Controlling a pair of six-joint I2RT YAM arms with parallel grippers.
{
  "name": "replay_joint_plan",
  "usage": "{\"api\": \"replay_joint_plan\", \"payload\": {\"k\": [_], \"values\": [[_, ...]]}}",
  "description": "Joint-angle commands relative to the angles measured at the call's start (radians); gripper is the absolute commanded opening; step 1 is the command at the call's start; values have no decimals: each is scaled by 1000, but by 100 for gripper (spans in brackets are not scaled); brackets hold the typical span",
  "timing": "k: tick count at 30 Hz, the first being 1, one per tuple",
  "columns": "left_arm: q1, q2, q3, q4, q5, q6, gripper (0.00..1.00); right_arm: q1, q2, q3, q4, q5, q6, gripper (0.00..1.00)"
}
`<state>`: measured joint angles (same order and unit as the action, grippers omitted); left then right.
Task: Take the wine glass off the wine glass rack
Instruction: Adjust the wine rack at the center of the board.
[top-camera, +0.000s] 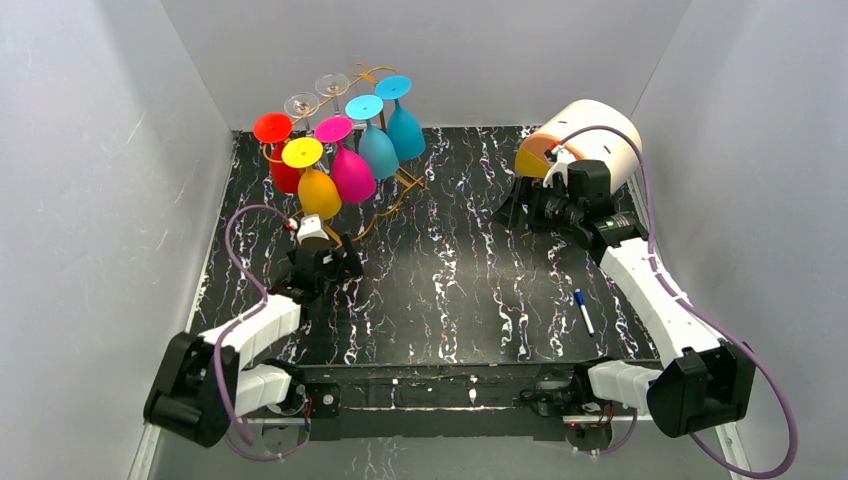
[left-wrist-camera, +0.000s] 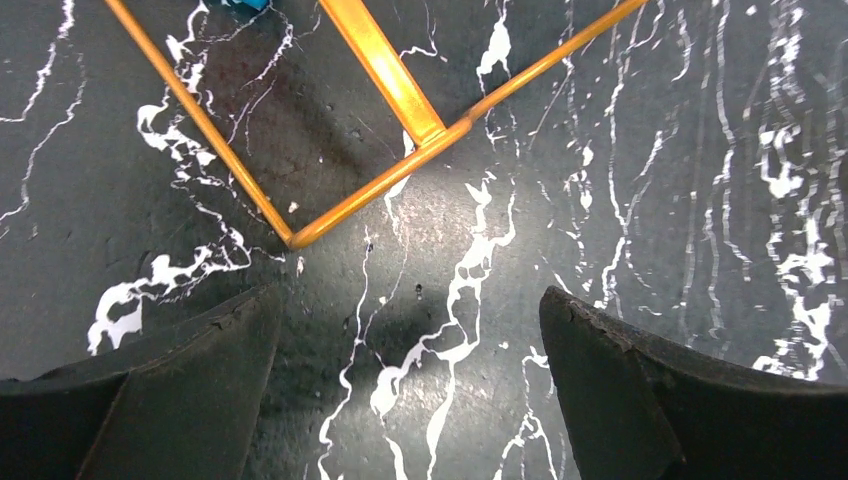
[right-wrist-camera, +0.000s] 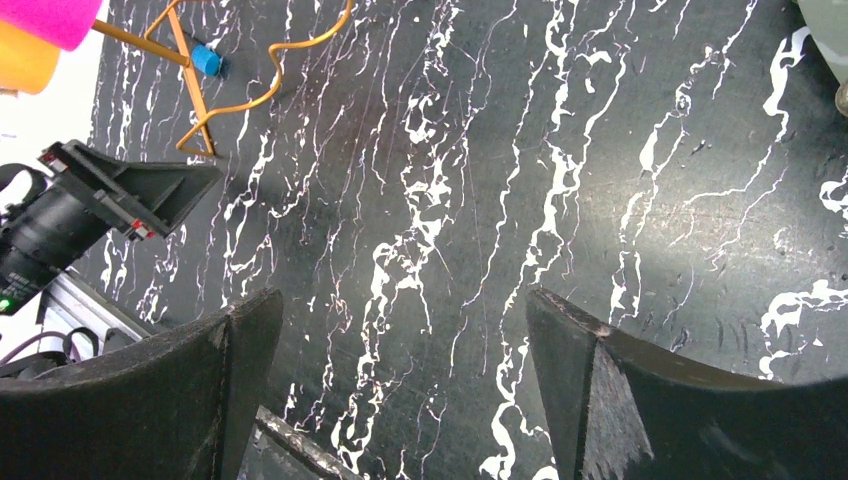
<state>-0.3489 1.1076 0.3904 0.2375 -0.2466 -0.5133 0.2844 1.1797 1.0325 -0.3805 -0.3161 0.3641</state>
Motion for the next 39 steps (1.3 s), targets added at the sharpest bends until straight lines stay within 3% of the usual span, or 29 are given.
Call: {"api": "replay_joint_plan", "payload": {"k": [1,14,33,39], "values": [[2,109,69,89,-14,62,98,-3,-17,3,-10,1,4,99],[25,299,120,201,10,89,98,-3,-25,-16,-25,10,6,99],[61,582,311,317,193,21,98,-3,-5,-15,-14,-3,32,99],[66,552,239,357,208,1,98,-3,4,-12,-14,-5,38,99]]}}
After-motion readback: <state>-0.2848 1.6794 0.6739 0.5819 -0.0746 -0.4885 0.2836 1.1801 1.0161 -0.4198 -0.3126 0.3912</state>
